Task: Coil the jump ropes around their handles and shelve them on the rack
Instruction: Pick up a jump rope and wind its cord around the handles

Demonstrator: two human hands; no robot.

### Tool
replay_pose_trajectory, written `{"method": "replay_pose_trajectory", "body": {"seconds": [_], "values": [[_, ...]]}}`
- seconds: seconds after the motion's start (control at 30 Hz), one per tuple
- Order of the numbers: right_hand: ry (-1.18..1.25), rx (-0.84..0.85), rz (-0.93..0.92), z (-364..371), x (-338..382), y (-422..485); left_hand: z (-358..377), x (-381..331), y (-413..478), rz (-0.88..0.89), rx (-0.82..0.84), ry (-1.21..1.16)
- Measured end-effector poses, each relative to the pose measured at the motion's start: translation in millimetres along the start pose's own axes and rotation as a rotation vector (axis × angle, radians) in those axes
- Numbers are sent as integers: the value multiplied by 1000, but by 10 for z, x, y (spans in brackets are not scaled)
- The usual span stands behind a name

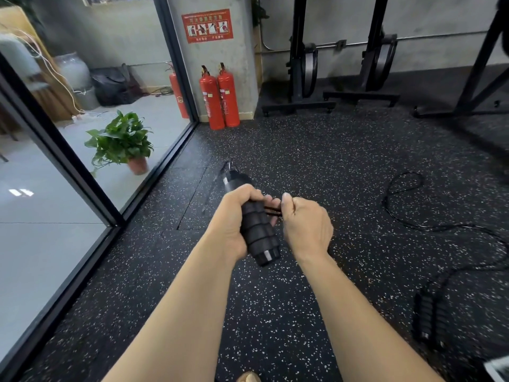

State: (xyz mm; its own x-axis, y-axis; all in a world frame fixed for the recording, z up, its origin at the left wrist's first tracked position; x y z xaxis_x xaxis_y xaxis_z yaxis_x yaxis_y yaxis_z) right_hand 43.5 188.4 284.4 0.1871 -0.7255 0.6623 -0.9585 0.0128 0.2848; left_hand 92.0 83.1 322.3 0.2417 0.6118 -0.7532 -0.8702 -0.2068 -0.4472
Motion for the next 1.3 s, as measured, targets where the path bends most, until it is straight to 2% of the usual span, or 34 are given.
{"method": "replay_pose_trajectory", "body": {"seconds": [0.17, 0.37, 0.47, 0.67, 0.73, 0.8, 0.9, 1.07, 1.17, 1.3], "values": [[134, 147, 154, 27, -285, 119, -169, -135, 92, 77, -86, -39], [124, 93, 246, -17, -507, 215, -457, -277, 134, 138, -207, -167], [164, 62, 241, -35, -457, 212, -472, -305, 69, 141, -138, -170], [183, 47, -29, 58, -47, 67, 20, -33, -70, 38, 87, -16], [313, 106, -26, 114, -83, 78, 68, -34, -48, 59, 69, -93], [457, 195, 51, 118, -198, 111, 5, -107, -24, 98, 10, -165], [495, 261, 129, 32, -352, 154, -142, -254, -44, 182, -30, -218], [471, 189, 234, -84, -555, 255, -449, -430, -2, 220, -95, -403], [458, 148, 191, -78, -516, 267, -527, -422, 11, 200, -113, -386], [379, 74, 55, -29, -296, 204, -326, -324, -28, 123, 82, -241]]}}
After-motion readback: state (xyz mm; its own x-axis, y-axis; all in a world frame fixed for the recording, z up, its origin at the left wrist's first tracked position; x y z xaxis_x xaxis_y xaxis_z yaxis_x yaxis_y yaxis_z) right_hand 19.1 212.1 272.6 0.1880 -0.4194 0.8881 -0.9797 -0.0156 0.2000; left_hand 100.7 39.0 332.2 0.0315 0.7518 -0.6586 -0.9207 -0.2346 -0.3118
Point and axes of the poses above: each hand's wrist, its own y-axis towards the middle knuckle, its own z-axis out of the palm, x = y × z, the point moved 2 cm from there along y, towards the middle knuckle, and after that the axes turned 1 degree about -z, right-handed, at the moved point
